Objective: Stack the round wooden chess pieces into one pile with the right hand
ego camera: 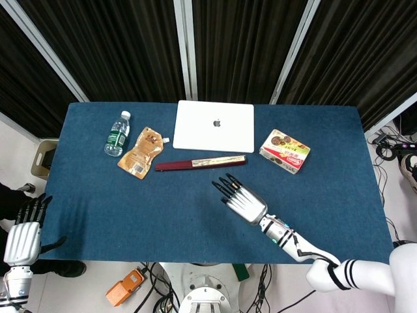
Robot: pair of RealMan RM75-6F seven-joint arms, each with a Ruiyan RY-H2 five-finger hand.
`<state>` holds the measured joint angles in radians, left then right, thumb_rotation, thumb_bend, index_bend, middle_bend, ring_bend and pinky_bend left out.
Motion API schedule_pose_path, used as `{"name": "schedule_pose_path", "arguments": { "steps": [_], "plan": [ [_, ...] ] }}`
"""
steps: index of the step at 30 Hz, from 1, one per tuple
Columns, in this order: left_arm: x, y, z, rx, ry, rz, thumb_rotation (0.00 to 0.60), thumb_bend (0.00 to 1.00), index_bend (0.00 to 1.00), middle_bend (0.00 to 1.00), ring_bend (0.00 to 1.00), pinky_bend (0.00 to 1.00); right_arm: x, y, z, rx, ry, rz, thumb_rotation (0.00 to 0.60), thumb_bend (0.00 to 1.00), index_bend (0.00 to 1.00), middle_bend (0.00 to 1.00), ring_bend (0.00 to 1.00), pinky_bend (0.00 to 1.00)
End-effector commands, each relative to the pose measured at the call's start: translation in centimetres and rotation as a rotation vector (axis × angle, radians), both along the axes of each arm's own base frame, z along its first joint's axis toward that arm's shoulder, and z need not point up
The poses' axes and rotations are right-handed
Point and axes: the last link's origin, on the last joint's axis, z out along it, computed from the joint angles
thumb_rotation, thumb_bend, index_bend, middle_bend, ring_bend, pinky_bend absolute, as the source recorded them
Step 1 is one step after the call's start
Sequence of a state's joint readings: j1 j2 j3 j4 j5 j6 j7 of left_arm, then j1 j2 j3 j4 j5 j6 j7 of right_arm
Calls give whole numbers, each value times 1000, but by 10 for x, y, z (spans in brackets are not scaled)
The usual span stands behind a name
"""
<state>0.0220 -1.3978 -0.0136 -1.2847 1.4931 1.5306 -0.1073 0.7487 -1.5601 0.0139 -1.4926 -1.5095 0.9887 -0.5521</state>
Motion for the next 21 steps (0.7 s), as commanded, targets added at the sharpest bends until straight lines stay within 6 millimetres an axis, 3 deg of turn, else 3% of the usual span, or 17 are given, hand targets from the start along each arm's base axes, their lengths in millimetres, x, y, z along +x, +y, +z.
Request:
{"name": "schedule_pose_path", "arguments": {
  "steps": [1, 9, 21],
  "plan": [
    [0, 0, 0, -2, 0, 0, 600, 50, 86, 11, 0, 0, -1, -9, -1, -7, 10, -29, 600, 554, 591, 96, 0, 67],
    [-1, -1, 1, 0, 2, 7, 600, 51, 86, 11, 0, 0, 2, -20, -15, 3, 42, -67, 600, 554, 577, 96, 0, 67],
    [-2, 0, 0, -1, 0, 11, 600, 51, 86, 11, 0, 0, 5, -16, -20, 13, 59, -67, 600, 554, 563, 96, 0, 67]
  ]
}}
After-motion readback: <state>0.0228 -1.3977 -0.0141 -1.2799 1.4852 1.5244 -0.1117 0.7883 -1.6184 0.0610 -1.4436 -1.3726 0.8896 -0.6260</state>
